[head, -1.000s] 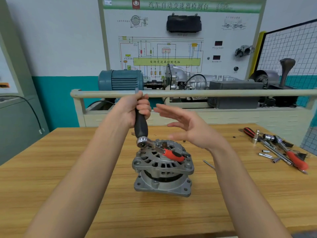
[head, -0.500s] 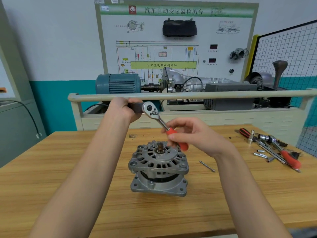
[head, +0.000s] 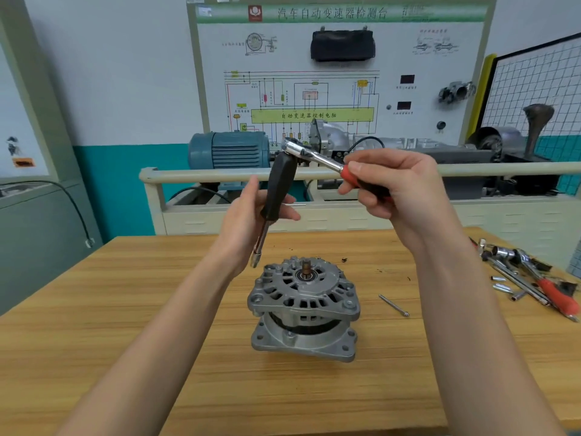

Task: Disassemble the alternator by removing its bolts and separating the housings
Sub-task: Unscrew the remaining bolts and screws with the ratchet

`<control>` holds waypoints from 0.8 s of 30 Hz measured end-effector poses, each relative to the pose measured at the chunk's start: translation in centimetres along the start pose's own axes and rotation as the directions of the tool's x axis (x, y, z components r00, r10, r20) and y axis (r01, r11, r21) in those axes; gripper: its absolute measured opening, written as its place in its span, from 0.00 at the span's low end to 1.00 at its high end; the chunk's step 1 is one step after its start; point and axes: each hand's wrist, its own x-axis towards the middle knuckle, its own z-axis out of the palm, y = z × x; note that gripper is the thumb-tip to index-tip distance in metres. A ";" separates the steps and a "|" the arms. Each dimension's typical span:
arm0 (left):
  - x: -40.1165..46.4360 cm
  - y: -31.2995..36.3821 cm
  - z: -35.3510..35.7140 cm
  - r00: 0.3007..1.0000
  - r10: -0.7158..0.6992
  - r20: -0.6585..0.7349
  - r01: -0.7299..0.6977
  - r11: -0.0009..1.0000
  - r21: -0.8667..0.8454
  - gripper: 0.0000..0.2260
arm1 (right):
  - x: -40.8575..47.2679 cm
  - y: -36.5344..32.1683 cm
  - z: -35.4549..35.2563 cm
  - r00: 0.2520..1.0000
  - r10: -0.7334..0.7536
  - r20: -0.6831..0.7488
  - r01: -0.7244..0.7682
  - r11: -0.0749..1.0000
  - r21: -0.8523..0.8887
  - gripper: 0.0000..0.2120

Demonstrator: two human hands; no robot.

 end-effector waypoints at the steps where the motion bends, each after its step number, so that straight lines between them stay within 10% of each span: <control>1: -0.2 0.2 0.0 0.995 0.072 0.064 -0.073 0.997 0.015 0.23 | 0.3 -0.2 0.1 1.000 0.025 -0.012 -0.025 1.000 0.004 0.03; 8: -0.1 0.4 1.4 0.981 0.189 0.041 -0.172 0.949 -0.263 0.11 | 0.6 1.1 -0.2 0.927 0.089 0.364 -0.248 0.873 0.419 0.31; 12: 0.0 -0.1 3.6 0.964 0.203 0.172 -0.160 0.959 -0.233 0.09 | 1.6 3.4 3.2 0.974 0.134 0.185 -0.144 0.989 0.042 0.23; 14: -0.1 -0.4 5.0 0.958 0.192 0.214 -0.164 0.976 -0.143 0.10 | 1.9 3.9 4.7 0.984 0.109 0.138 -0.109 0.994 -0.008 0.09; 17: 0.4 -0.4 5.4 0.952 0.146 0.268 -0.124 0.987 -0.100 0.04 | 2.3 4.0 4.5 0.997 0.073 0.019 -0.073 0.997 0.011 0.14; 21: 0.1 -2.7 4.6 0.961 -0.146 0.234 0.043 0.917 0.397 0.26 | 2.8 3.9 2.2 0.996 0.028 -0.080 -0.018 0.992 0.121 0.11; 24: -0.9 -6.0 5.2 0.957 -0.144 0.253 -0.109 0.628 0.771 0.36 | 2.9 3.7 1.1 0.995 0.028 -0.098 -0.013 0.989 0.145 0.14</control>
